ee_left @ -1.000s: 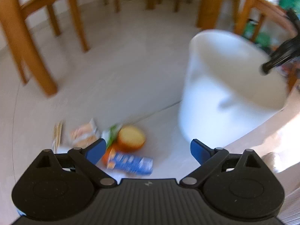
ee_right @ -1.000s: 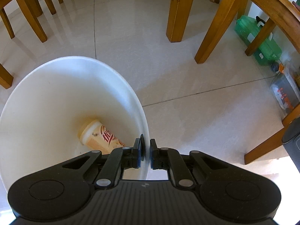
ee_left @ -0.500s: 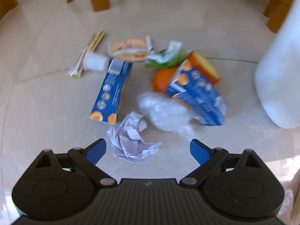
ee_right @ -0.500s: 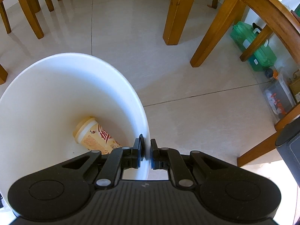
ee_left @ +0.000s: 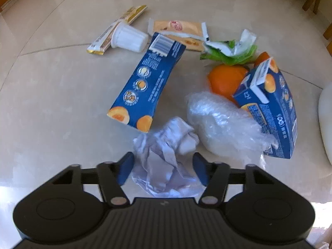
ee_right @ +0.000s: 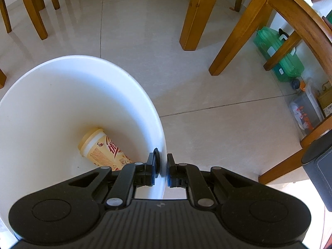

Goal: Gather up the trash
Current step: 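Lower the left gripper onto the crumpled white paper and close, then carry the crumpled paper over the bin and release it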

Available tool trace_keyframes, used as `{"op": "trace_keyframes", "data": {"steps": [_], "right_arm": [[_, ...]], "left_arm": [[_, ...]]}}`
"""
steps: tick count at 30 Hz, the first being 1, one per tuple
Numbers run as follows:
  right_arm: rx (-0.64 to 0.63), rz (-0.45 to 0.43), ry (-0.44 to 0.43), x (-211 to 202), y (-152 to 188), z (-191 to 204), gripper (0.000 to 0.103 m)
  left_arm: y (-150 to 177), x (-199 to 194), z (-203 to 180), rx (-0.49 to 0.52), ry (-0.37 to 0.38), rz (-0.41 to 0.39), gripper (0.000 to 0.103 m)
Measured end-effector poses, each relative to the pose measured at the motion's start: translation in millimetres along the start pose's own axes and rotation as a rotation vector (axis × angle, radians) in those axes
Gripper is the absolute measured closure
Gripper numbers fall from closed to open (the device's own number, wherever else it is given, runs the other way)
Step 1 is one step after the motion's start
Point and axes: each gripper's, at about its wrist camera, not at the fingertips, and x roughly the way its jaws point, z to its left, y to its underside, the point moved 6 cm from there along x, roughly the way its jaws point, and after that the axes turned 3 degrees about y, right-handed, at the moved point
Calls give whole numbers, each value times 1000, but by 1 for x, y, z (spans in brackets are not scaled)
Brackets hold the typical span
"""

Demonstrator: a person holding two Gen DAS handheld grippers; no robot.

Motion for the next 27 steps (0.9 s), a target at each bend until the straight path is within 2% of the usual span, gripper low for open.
{"op": "trace_keyframes", "data": {"steps": [1, 4, 9, 16, 19, 22, 27], "right_arm": [[-2, 0, 1, 0, 0, 1, 91], [-4, -2, 0, 0, 0, 0, 91], [-9, -3, 4, 0, 0, 0, 91], [-15, -7, 1, 0, 0, -1, 91], [-21, -9, -1, 0, 0, -1, 90], [-25, -8, -6, 1, 0, 0, 90], [-17, 4, -29, 1, -1, 0, 91]], "left_arm": [[1, -1, -1, 8, 2, -2, 56], [4, -8, -3, 27, 13, -6, 59], [5, -20, -6, 58, 19, 16, 59], [7, -52, -20, 201, 11, 80, 60], [4, -81, -34, 258, 49, 90, 60], [-8, -117, -53, 300, 119, 91, 60], [-45, -172, -113, 398, 253, 40, 60]]}}
